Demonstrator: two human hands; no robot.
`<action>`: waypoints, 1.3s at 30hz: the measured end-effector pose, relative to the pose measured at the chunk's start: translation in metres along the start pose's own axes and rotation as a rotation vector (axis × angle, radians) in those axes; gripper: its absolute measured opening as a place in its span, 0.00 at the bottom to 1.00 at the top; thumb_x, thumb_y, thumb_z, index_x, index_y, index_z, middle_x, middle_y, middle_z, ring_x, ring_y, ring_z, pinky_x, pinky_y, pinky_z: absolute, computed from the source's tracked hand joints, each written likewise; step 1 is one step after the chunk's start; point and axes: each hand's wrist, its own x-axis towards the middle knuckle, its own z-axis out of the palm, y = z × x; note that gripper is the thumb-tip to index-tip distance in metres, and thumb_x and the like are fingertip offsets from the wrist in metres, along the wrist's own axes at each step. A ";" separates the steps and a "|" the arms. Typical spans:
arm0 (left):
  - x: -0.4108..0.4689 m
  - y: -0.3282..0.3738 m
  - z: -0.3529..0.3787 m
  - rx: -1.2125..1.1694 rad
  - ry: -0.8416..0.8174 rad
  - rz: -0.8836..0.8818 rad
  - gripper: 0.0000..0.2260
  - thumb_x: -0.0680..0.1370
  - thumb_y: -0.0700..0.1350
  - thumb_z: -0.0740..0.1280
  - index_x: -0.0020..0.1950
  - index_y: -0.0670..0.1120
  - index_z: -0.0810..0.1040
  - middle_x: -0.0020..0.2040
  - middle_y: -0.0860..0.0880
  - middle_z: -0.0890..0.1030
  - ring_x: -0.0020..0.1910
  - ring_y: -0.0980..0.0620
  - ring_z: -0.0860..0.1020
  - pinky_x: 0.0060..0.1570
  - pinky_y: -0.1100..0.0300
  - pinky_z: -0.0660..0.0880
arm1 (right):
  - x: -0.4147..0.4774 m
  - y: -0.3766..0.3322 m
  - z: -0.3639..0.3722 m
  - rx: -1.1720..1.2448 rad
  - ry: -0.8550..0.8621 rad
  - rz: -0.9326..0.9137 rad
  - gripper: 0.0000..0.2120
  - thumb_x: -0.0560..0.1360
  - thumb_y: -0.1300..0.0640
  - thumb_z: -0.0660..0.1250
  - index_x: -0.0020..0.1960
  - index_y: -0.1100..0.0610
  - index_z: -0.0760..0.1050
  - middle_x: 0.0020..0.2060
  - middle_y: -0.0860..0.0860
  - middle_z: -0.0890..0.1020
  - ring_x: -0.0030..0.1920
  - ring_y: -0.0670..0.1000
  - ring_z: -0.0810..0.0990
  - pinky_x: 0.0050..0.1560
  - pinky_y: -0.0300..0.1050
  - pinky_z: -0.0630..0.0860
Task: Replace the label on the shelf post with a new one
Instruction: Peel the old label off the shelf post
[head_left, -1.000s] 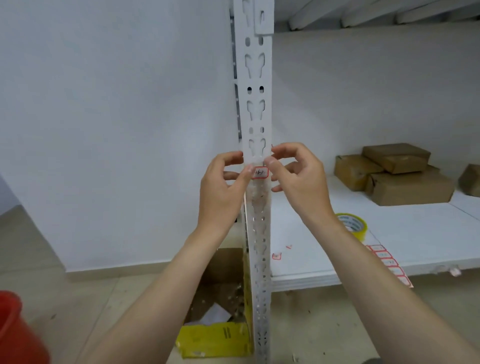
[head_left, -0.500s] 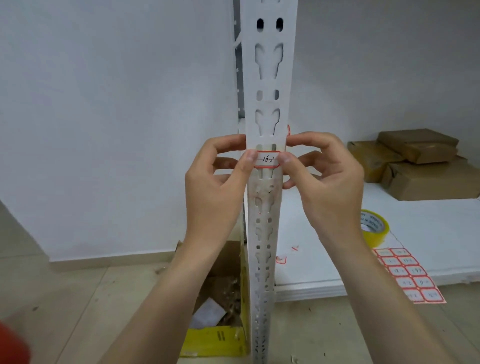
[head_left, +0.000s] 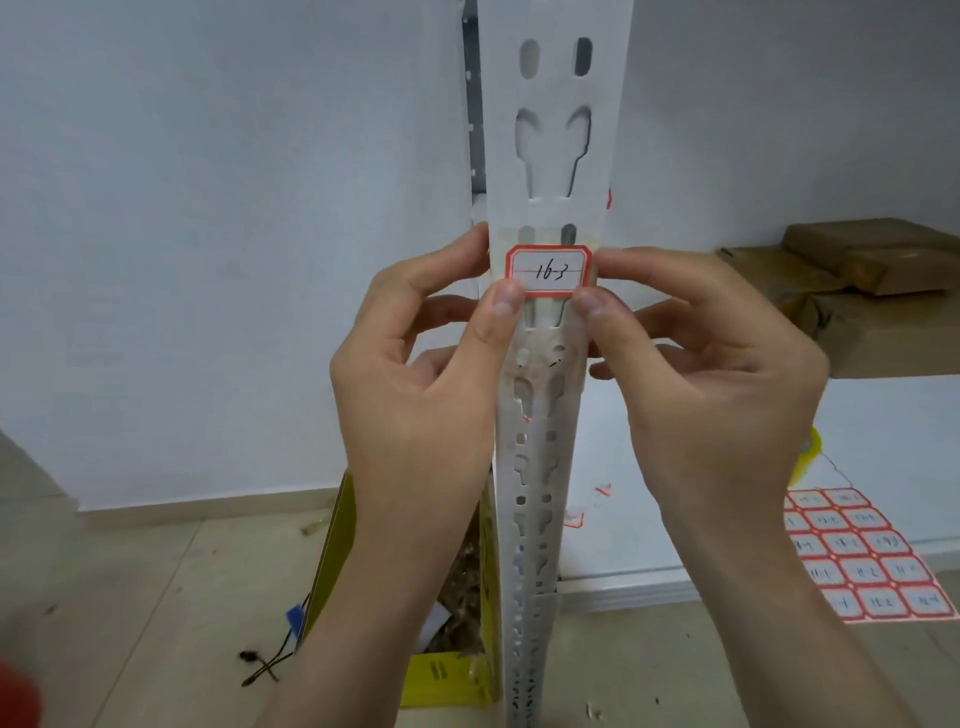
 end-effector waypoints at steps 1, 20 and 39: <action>-0.003 -0.001 -0.001 0.018 -0.010 -0.003 0.12 0.80 0.42 0.71 0.64 0.47 0.82 0.59 0.51 0.85 0.55 0.50 0.85 0.44 0.65 0.83 | -0.001 0.000 0.000 -0.014 -0.002 -0.019 0.10 0.79 0.60 0.74 0.58 0.49 0.81 0.53 0.45 0.86 0.44 0.50 0.86 0.38 0.48 0.85; -0.015 0.003 -0.012 0.062 -0.033 0.004 0.11 0.81 0.37 0.68 0.60 0.50 0.84 0.55 0.54 0.86 0.52 0.57 0.86 0.39 0.71 0.80 | -0.002 0.000 0.002 -0.088 0.018 -0.125 0.11 0.79 0.62 0.74 0.62 0.57 0.83 0.51 0.50 0.84 0.44 0.45 0.84 0.41 0.31 0.80; -0.006 0.007 -0.006 0.119 -0.016 0.046 0.07 0.82 0.42 0.70 0.52 0.55 0.79 0.49 0.59 0.85 0.49 0.58 0.85 0.37 0.68 0.81 | 0.004 -0.012 0.000 -0.132 -0.091 -0.066 0.06 0.80 0.59 0.72 0.53 0.50 0.77 0.52 0.48 0.82 0.40 0.47 0.82 0.34 0.30 0.77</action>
